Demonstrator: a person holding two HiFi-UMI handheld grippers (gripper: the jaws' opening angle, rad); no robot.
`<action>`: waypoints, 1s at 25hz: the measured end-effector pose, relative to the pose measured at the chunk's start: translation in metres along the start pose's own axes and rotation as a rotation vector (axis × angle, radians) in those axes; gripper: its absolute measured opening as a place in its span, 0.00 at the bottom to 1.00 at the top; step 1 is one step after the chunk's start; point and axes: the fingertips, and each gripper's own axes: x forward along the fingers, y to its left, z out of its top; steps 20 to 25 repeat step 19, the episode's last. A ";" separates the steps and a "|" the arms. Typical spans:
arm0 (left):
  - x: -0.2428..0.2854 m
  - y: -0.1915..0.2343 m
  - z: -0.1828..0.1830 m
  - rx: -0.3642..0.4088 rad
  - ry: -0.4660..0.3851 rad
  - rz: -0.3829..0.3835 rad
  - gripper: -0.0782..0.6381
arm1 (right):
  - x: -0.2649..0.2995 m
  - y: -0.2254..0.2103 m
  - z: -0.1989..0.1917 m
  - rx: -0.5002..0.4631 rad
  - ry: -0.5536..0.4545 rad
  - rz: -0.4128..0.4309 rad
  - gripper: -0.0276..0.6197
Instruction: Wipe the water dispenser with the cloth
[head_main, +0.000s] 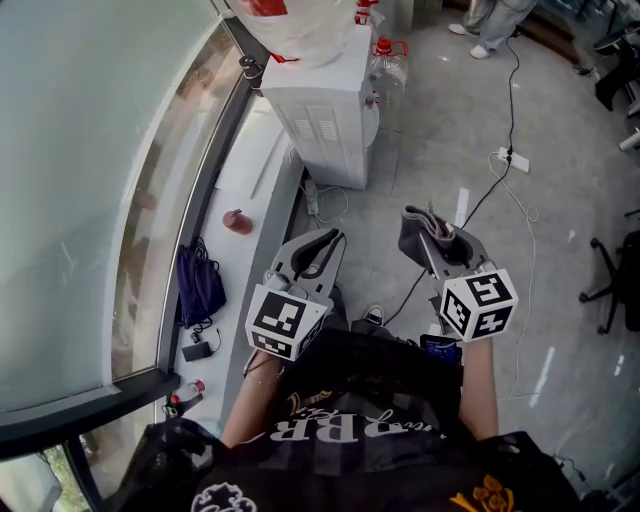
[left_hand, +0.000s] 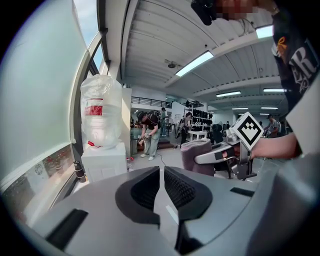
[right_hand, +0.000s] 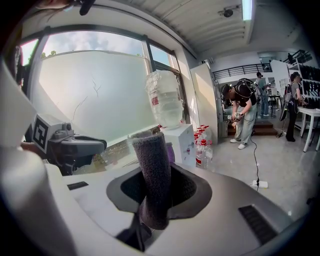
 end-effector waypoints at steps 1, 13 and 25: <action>0.000 -0.002 0.001 0.002 -0.003 -0.004 0.16 | -0.002 -0.001 -0.001 0.000 -0.002 -0.004 0.21; -0.008 -0.027 0.007 0.027 -0.023 -0.053 0.16 | -0.022 -0.001 -0.003 0.012 -0.012 -0.034 0.21; -0.026 -0.033 0.007 0.042 -0.043 -0.062 0.16 | -0.030 0.012 -0.008 0.005 -0.013 -0.046 0.21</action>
